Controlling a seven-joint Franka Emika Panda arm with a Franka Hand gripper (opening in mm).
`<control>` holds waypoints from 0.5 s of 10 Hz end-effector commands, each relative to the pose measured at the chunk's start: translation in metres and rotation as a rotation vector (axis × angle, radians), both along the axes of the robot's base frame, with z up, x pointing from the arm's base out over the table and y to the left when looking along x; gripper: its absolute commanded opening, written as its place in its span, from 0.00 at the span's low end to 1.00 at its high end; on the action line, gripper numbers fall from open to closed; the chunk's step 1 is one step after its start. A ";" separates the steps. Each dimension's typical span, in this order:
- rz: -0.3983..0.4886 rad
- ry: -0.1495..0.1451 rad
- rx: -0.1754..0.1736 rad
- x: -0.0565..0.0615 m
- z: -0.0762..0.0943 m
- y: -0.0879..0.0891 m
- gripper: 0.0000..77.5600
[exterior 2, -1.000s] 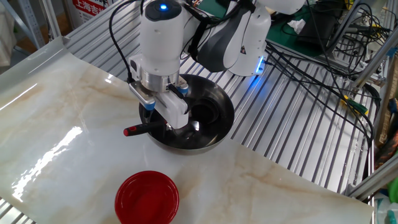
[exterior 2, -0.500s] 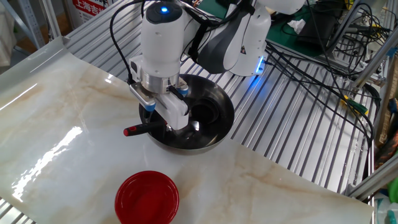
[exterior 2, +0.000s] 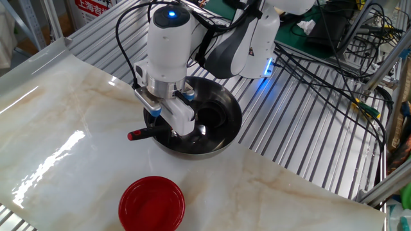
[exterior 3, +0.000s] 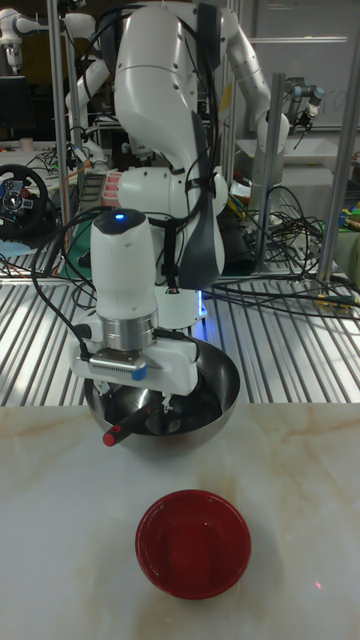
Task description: Scoop water with a large spoon from one bowl to another
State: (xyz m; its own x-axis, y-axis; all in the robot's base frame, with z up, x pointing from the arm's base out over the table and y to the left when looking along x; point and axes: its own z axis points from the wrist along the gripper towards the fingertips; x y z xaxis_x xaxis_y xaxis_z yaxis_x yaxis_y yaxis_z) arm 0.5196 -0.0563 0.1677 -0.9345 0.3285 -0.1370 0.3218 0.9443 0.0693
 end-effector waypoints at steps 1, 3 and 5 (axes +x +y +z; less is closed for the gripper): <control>0.023 0.001 -0.005 0.001 0.001 0.000 1.00; 0.023 0.003 -0.011 0.001 0.001 0.000 1.00; 0.025 0.004 -0.015 0.001 0.001 0.000 0.02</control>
